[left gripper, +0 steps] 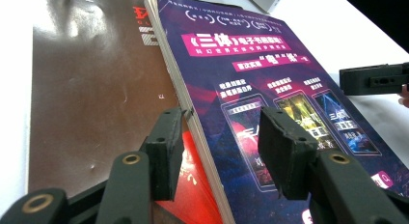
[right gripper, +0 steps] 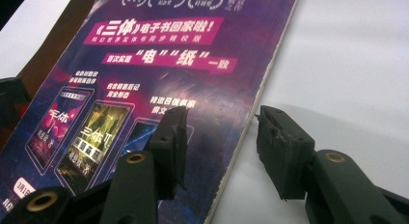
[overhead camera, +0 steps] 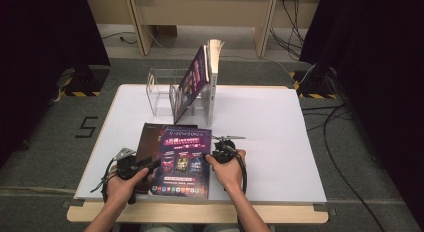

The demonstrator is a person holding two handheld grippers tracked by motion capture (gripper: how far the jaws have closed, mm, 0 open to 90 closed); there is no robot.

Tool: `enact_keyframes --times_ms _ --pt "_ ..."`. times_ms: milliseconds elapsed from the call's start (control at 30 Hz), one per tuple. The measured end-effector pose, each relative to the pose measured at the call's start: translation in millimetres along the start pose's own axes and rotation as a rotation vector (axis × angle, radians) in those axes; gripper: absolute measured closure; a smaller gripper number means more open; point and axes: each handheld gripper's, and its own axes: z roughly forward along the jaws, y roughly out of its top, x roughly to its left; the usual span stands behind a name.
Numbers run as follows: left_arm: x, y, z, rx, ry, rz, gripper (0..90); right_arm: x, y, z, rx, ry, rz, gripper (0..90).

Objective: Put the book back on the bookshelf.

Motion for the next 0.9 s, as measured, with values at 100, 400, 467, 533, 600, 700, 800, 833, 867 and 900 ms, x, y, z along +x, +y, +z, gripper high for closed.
enact_keyframes --times_ms 100,400,467,533,600,700,800,833,867,900 --pt "-0.1 -0.5 0.7 0.006 0.001 0.003 51.3 0.0 -1.0 0.9 0.005 0.003 0.003 54.1" --pt "-0.1 -1.4 3.0 0.013 0.002 0.003 51.9 0.4 -0.5 1.0 0.021 0.024 0.017 53.9" --pt "0.0 -1.7 3.7 0.018 0.003 0.004 52.0 0.4 -0.6 1.5 0.019 0.026 0.011 53.8" --pt "-0.2 -2.2 4.6 0.019 0.003 0.004 52.1 1.6 -0.8 1.5 0.023 0.027 0.020 53.5" --pt "-0.5 -2.6 5.2 0.023 0.001 0.004 52.2 1.2 -0.4 2.0 0.023 0.030 0.010 53.5" --pt "-0.4 -2.5 5.4 0.023 0.001 0.004 52.6 1.4 0.4 2.2 0.030 0.036 0.028 53.1" --pt "-0.1 -2.5 5.6 0.024 0.002 0.003 53.1 2.5 0.8 2.5 0.037 0.037 0.034 52.5" --pt "-0.1 -2.5 5.8 0.024 0.000 0.003 53.1 2.8 0.8 2.8 0.034 0.036 0.032 52.2" --pt "-0.2 -2.5 5.9 0.024 0.000 0.003 53.2 3.1 0.7 2.8 0.033 0.036 0.034 52.0" --pt "-0.4 -2.6 6.1 0.024 -0.001 0.004 53.3 2.7 0.6 2.9 0.032 0.038 0.037 52.0"
